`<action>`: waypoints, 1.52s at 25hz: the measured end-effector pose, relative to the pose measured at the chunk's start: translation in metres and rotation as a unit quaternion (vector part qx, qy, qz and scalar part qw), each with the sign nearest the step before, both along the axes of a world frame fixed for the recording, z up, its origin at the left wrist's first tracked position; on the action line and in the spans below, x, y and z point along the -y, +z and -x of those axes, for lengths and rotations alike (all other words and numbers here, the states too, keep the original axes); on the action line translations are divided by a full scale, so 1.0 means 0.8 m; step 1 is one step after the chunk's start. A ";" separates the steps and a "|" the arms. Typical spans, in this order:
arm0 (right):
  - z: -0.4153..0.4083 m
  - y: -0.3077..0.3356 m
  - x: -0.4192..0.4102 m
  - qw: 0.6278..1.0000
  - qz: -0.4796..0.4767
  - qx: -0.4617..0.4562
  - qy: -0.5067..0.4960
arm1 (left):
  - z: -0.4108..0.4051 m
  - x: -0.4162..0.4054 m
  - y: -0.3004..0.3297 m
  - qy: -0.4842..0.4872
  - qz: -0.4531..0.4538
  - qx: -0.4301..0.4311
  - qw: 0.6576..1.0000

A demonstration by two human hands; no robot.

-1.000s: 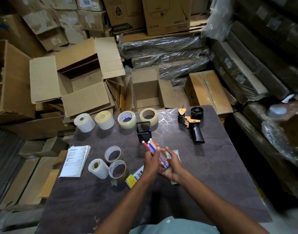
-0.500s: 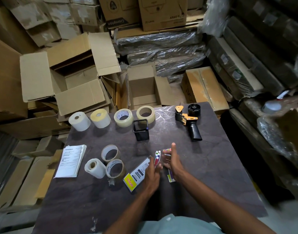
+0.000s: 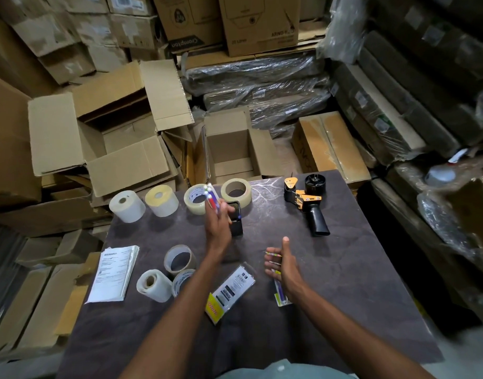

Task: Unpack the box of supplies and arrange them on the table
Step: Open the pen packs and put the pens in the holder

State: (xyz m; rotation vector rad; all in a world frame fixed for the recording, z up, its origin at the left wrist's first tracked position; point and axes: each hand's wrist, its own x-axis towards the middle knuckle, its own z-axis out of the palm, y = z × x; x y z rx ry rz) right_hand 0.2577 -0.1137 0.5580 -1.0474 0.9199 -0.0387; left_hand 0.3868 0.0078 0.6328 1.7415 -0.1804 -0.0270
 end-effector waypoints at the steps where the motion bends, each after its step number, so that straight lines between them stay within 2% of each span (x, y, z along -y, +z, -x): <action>1: 0.002 0.001 0.001 1.000 0.001 0.001 0.005 | -0.023 0.002 0.004 0.000 -0.001 0.003 1.000; 5: 0.005 0.000 0.003 1.000 -0.010 0.022 0.012 | -0.072 0.017 -0.007 0.007 -0.016 -0.026 1.000; 12: -0.027 0.007 0.008 1.000 -0.016 0.023 0.009 | -0.087 0.022 -0.067 0.003 -0.028 -0.078 0.997; 15: -0.025 0.004 0.010 1.000 -0.015 0.023 0.011 | -0.081 0.019 -0.068 -0.020 -0.025 -0.102 0.994; 18: -0.020 -0.003 0.012 1.000 -0.019 0.019 0.011 | -0.075 0.013 -0.054 -0.060 -0.047 -0.077 0.994; 23: -0.018 -0.016 0.017 1.000 0.009 0.018 0.014 | -0.047 -0.003 -0.044 -0.101 -0.102 0.017 0.990; 25: -0.012 -0.024 0.018 0.997 0.080 0.013 0.014 | -0.027 -0.010 -0.043 -0.091 -0.120 0.046 0.988; 28: 0.002 -0.045 0.028 0.965 0.254 -0.059 0.033 | 0.007 -0.019 -0.040 -0.077 -0.122 0.061 0.988; 33: 0.023 -0.064 0.032 0.935 0.331 -0.092 0.085 | 0.060 -0.026 -0.053 -0.068 -0.106 0.037 0.991; 38: 0.038 -0.047 0.018 0.857 0.454 -0.165 0.181 | 0.111 -0.020 -0.090 -0.089 -0.094 -0.055 0.990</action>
